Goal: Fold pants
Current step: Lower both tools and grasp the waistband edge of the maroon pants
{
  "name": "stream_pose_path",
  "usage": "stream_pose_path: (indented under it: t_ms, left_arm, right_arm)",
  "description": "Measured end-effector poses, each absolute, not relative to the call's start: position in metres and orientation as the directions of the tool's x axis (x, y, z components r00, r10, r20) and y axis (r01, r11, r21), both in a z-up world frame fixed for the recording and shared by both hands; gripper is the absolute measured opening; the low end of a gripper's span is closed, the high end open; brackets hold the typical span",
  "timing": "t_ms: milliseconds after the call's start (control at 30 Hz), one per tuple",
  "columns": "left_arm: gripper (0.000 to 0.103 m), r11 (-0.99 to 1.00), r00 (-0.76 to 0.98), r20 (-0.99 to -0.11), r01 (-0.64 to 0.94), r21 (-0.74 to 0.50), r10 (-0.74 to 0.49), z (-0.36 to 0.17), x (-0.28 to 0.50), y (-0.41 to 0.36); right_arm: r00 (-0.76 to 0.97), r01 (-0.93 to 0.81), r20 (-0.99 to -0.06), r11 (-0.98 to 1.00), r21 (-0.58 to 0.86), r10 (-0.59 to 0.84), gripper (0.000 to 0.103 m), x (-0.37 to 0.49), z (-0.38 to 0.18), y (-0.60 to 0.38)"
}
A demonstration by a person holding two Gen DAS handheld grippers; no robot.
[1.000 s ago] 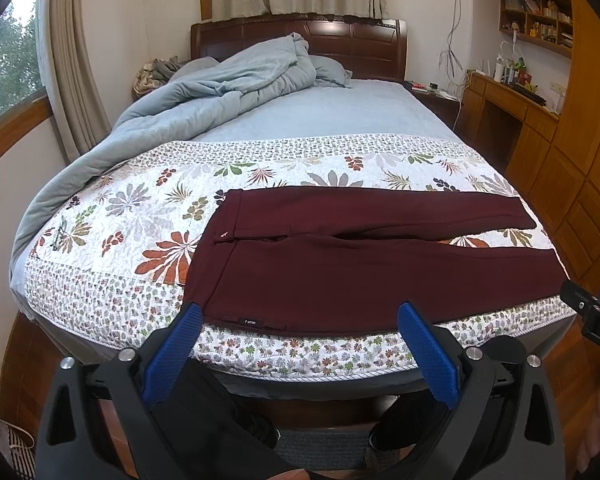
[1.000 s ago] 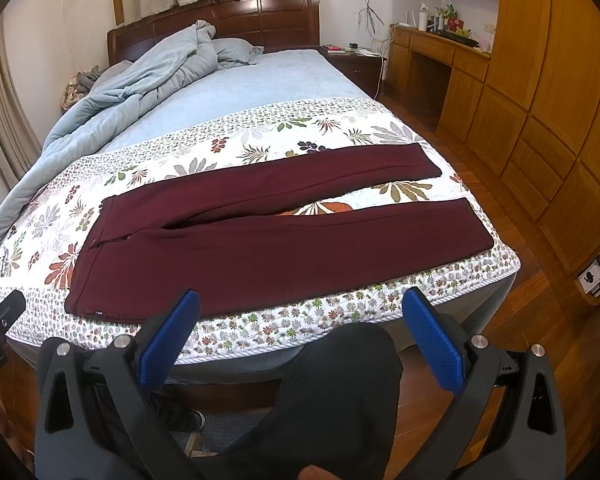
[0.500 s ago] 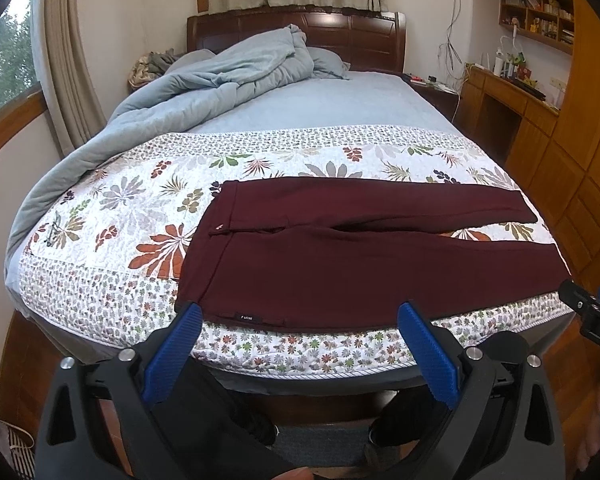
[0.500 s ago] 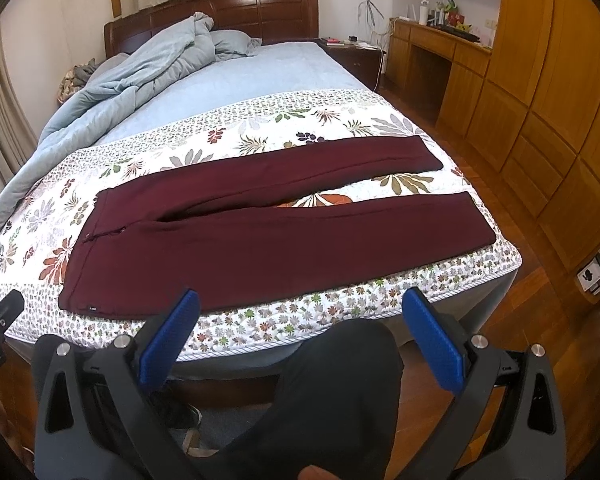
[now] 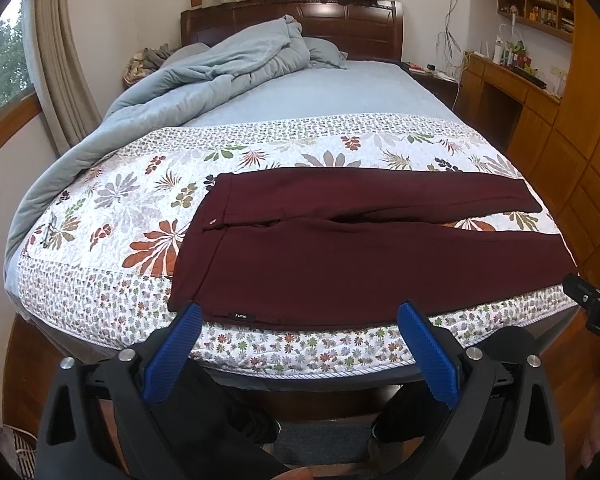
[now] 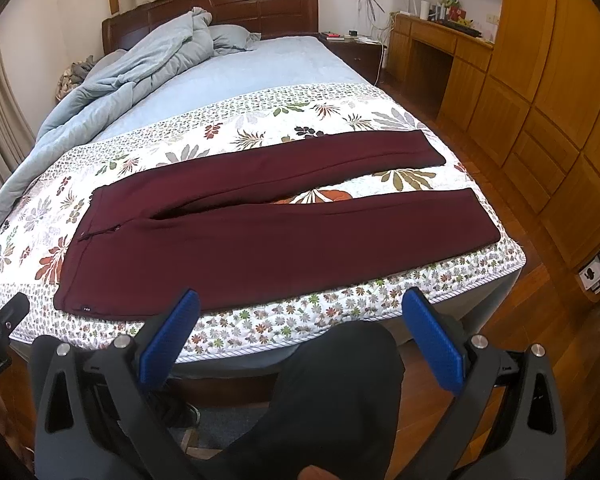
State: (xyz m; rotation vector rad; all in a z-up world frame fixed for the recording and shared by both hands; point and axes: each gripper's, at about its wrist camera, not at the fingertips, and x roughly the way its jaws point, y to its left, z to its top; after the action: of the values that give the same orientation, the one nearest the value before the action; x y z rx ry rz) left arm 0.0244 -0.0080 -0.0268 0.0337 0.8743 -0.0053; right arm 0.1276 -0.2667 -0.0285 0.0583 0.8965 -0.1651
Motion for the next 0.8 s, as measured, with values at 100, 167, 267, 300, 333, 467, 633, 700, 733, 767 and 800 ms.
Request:
stream_pose_path:
  t_ms: [100,167,267,300,333,467,633,700,733,767,800]
  left_arm:
    - [0.099,0.999,0.637,-0.771,0.019,0.03,0.011,-0.029,0.026,-0.009]
    - [0.099,0.999,0.633,-0.774,0.022,0.03,0.01,-0.031,0.028,-0.009]
    - [0.099,0.999,0.628,-0.778,0.024,0.031,0.009,-0.034,0.031,-0.009]
    - [0.099,0.999,0.625,-0.781,0.026,0.032,0.009,-0.036,0.033,-0.009]
    - [0.099,0.999,0.621,-0.784,0.028,0.033,0.009,-0.038,0.034,-0.009]
    - [0.099,0.998,0.594,-0.804,0.061,0.015,-0.024,-0.051,0.047,-0.008]
    - [0.099,0.929,0.442,-0.817,0.205,-0.309,-0.37,-0.089,0.073,0.019]
    - [0.099,0.906,0.413,-0.807,0.167,-0.389,-0.422,-0.103,0.085,0.04]
    - [0.099,0.908,0.42,-0.805,0.161,-0.388,-0.418,-0.107,0.09,0.048]
    - [0.099,0.92,0.428,-0.815,0.152,-0.361,-0.391,-0.111,0.095,0.055]
    - [0.099,0.938,0.436,-0.831,0.139,-0.318,-0.347,-0.115,0.102,0.063]
  right_arm:
    - [0.61,0.165,-0.783,0.986,-0.018,-0.116,0.101,0.13,-0.031,-0.267]
    - [0.609,0.163,-0.785,0.986,-0.02,-0.117,0.101,0.132,-0.032,-0.267]
    - [0.604,0.161,-0.788,0.987,-0.021,-0.116,0.101,0.136,-0.035,-0.268]
    - [0.602,0.161,-0.79,0.987,-0.022,-0.116,0.101,0.137,-0.036,-0.268]
    - [0.6,0.158,-0.792,0.987,-0.023,-0.115,0.101,0.139,-0.038,-0.268]
    - [0.593,0.141,-0.796,0.989,-0.042,-0.118,0.101,0.148,-0.045,-0.266]
    - [0.574,0.086,-0.812,0.994,-0.068,-0.105,0.101,0.17,-0.063,-0.266]
    - [0.587,0.066,-0.801,0.993,-0.095,-0.116,0.101,0.174,-0.064,-0.262]
    - [0.605,0.055,-0.786,0.991,-0.122,-0.13,0.101,0.176,-0.062,-0.259]
    - [0.618,0.046,-0.773,0.988,-0.15,-0.146,0.101,0.178,-0.062,-0.256]
    - [0.63,0.032,-0.758,0.981,-0.191,-0.168,0.101,0.182,-0.062,-0.251]
